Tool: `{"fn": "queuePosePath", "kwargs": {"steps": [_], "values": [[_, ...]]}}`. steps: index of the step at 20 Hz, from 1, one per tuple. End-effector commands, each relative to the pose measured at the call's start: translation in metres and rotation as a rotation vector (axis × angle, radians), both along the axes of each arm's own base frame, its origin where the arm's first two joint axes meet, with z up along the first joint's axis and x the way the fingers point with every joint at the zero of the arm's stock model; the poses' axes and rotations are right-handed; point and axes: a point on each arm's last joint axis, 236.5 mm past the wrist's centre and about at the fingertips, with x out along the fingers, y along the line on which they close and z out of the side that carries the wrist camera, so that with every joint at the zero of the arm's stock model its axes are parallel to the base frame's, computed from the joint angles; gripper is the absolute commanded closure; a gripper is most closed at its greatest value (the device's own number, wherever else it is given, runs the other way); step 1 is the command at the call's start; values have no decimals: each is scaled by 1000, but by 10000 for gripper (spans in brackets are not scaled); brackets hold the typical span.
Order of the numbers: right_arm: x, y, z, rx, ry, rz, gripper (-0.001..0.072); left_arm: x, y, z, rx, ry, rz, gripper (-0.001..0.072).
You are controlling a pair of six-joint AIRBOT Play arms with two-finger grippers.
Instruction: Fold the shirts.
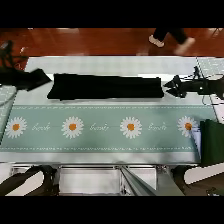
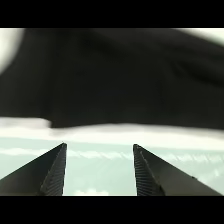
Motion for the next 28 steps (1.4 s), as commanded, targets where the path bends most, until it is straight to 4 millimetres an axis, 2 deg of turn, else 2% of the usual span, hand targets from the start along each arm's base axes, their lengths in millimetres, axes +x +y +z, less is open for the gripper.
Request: {"fn": "queuePosePath", "kwargs": {"steps": [1,3,4,6,9,10,11,12,14,17,20,24,28], "values": [[15,38,-11,47,10,31,303,-21,-41,-18,-3,3,-76,198],[23,57,-18,59,24,55,303,-18,-53,-15,-7,-21,-93,198],[27,67,-18,67,26,72,344,-15,-59,-12,-16,-37,-97,198],[39,84,-3,51,-41,134,691,-12,-66,-9,-38,-55,-96,198],[46,96,43,56,-124,217,687,-12,-66,-8,-44,-56,-94,222],[42,92,59,28,-146,242,688,-13,-68,-8,-47,-55,-96,387],[33,84,73,-29,-154,277,688,-13,-70,-8,-50,-53,-102,647],[20,76,85,-101,-151,317,688,-14,-75,-7,-50,-59,-118,688],[-9,59,114,-244,-148,378,688,-15,-92,-6,-74,-65,-144,689],[-58,53,163,-341,-221,394,688,-19,-144,-13,-124,-63,-226,689],[-120,59,196,-379,-299,376,688,-31,-210,-39,-127,7,-373,689],[-193,69,214,-374,-347,335,687,-46,-307,-66,-150,99,-560,689],[-229,76,233,-374,-404,307,687,-82,-393,-92,-167,197,-746,689]]}}
